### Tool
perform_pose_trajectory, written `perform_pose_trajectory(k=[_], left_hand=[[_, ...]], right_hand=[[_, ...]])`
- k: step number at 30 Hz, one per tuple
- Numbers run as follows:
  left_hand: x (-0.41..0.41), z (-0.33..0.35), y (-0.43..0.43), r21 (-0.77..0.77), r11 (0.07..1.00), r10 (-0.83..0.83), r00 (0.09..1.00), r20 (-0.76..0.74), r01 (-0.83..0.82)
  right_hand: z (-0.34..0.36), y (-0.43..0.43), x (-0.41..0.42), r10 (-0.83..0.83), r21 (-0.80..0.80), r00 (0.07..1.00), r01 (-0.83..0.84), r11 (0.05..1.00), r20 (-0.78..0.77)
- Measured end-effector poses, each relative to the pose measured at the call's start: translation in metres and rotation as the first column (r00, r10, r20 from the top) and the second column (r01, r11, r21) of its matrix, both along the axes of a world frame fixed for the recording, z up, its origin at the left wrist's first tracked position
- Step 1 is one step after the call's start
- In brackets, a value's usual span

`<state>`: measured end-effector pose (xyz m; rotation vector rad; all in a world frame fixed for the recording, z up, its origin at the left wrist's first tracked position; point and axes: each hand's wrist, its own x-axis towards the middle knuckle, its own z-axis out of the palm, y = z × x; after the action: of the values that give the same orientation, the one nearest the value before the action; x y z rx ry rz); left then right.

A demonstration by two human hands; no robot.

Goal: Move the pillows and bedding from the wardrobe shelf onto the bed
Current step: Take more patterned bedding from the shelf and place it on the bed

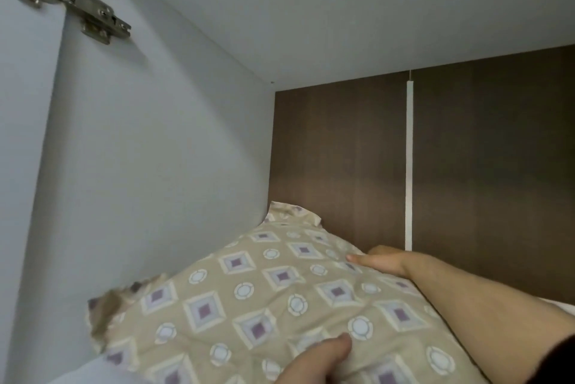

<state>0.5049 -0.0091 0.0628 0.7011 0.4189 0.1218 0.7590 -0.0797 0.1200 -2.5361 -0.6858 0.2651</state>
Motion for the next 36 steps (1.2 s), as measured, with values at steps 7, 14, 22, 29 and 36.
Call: perform_pose_trajectory(k=[7, 14, 22, 29, 36], left_hand=[[-0.012, -0.003, -0.023, 0.144, 0.99, -0.022, 0.989, 0.143, 0.002], [-0.055, 0.025, -0.036, -0.022, 0.988, -0.146, 0.967, 0.207, 0.154], [-0.111, 0.053, -0.009, 0.04, 0.984, -0.17, 0.871, 0.461, 0.171], [-0.211, 0.075, 0.01, 0.122, 0.988, 0.012, 0.838, 0.546, -0.093], [-0.328, 0.041, 0.014, 0.177, 0.927, 0.174, 0.799, 0.576, -0.33]], right_hand=[[0.026, -0.007, -0.05, 0.002, 0.165, 0.932, -0.067, 0.984, 0.362], [0.095, -0.034, -0.165, -0.088, 0.147, 0.71, -0.022, 0.989, 0.699], [0.148, -0.059, -0.325, -0.226, 0.233, 0.443, 0.039, 0.972, 0.867], [0.181, -0.081, -0.471, -0.131, 0.11, 0.308, 0.086, 0.99, 0.942], [0.139, -0.112, -0.574, -0.036, 0.11, 0.486, -0.124, 0.986, 0.873]])
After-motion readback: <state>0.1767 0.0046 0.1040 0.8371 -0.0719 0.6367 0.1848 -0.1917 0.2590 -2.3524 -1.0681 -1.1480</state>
